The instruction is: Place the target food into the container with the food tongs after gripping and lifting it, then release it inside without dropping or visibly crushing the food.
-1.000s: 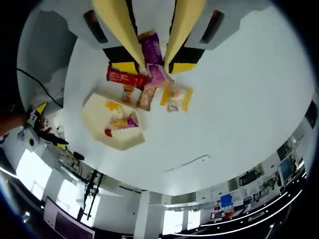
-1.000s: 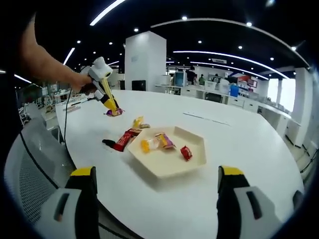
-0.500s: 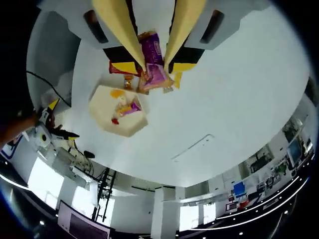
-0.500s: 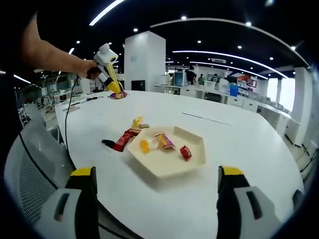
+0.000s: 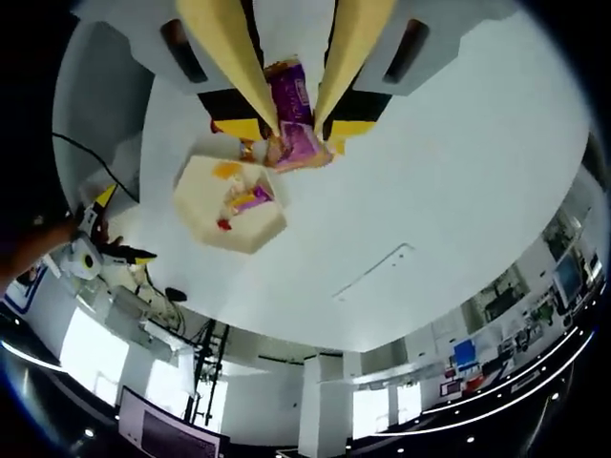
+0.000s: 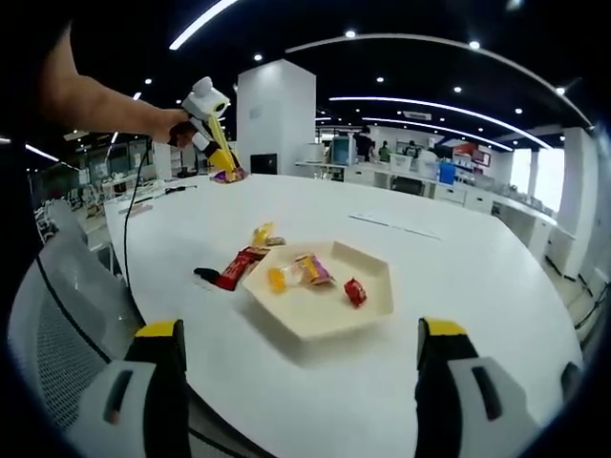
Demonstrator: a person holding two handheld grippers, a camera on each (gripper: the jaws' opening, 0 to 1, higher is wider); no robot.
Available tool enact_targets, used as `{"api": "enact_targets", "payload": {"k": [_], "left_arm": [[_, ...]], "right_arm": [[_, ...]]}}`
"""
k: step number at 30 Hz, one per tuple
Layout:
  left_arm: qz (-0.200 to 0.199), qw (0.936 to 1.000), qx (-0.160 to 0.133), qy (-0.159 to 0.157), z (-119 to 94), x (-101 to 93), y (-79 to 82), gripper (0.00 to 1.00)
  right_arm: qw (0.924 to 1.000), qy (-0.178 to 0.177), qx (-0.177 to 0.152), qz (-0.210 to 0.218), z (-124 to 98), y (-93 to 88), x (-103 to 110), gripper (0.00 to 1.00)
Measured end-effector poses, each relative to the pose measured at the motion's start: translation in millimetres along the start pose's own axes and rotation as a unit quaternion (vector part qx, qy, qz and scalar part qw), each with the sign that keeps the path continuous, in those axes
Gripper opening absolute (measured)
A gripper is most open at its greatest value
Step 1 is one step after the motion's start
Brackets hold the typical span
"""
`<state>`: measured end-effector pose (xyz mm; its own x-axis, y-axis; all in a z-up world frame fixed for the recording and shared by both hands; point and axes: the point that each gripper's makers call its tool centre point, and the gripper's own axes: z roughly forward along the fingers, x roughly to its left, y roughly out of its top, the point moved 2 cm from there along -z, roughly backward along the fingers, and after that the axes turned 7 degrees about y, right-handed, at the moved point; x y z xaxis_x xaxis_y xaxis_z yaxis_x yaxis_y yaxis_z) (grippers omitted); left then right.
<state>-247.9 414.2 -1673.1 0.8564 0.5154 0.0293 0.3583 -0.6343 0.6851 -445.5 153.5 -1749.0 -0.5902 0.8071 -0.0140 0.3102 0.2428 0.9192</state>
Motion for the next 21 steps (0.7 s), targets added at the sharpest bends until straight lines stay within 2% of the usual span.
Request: {"api": "enact_targets", "payload": {"k": [21], "left_arm": [[0.031, 0.9992, -0.005, -0.026, 19.0, -28.6, 28.8, 0.19]], "right_arm": [[1.0000, -0.002, -0.001, 0.002, -0.6, 0.0, -0.9, 1.00]]}}
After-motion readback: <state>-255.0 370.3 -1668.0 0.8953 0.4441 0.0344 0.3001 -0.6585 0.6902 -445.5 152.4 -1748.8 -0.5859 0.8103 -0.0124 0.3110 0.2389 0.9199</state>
